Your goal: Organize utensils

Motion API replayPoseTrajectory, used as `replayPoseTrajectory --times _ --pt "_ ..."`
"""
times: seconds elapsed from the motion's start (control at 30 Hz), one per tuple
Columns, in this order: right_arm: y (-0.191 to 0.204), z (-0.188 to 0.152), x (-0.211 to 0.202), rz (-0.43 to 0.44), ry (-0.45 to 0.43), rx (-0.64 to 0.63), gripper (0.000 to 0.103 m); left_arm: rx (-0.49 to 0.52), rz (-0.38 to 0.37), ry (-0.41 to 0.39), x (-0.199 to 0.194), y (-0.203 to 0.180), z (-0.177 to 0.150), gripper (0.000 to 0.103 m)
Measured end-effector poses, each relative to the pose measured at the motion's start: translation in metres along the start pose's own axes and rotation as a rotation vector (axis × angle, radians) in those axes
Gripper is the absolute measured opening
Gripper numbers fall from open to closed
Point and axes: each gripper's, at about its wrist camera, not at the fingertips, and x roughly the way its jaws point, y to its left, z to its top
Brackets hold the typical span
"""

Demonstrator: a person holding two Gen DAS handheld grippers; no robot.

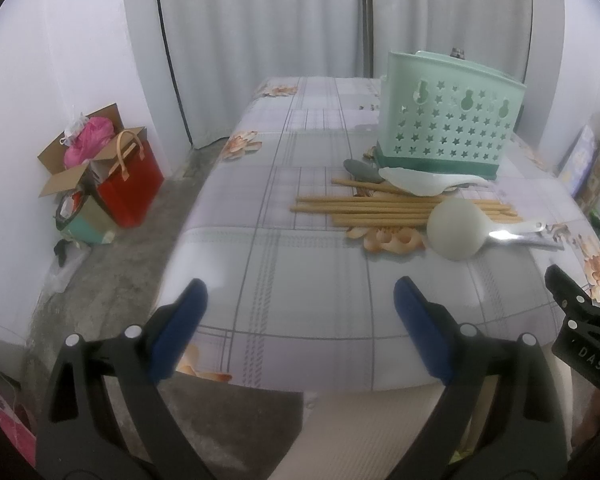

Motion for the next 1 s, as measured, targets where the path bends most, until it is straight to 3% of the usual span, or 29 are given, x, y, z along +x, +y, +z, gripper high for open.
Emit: replayPoseTrajectory --times 0.4,0.53,0.67,0.83,1.0 --pt "0.0 0.001 0.001 0.001 0.0 -0.008 0.097 0.009 -0.029 -0.027 -0.002 -0.004 0.005 0.09" --pt "-0.004 0.004 0.004 0.02 -0.008 -0.008 0.097 0.031 -0.065 -0.045 0.002 -0.012 0.007 0.09" --pt "-0.011 0.007 0.009 0.048 -0.029 -0.002 0.097 0.067 -0.16 -0.075 0.009 -0.025 0.011 0.09" --pt "-0.025 0.011 0.017 0.106 -0.056 0.02 0.097 0.178 -0.237 -0.134 0.02 -0.053 0.017 0.09" --pt "-0.038 0.017 0.027 0.103 -0.054 0.042 0.097 0.366 -0.249 -0.109 0.048 -0.089 0.018 0.086"
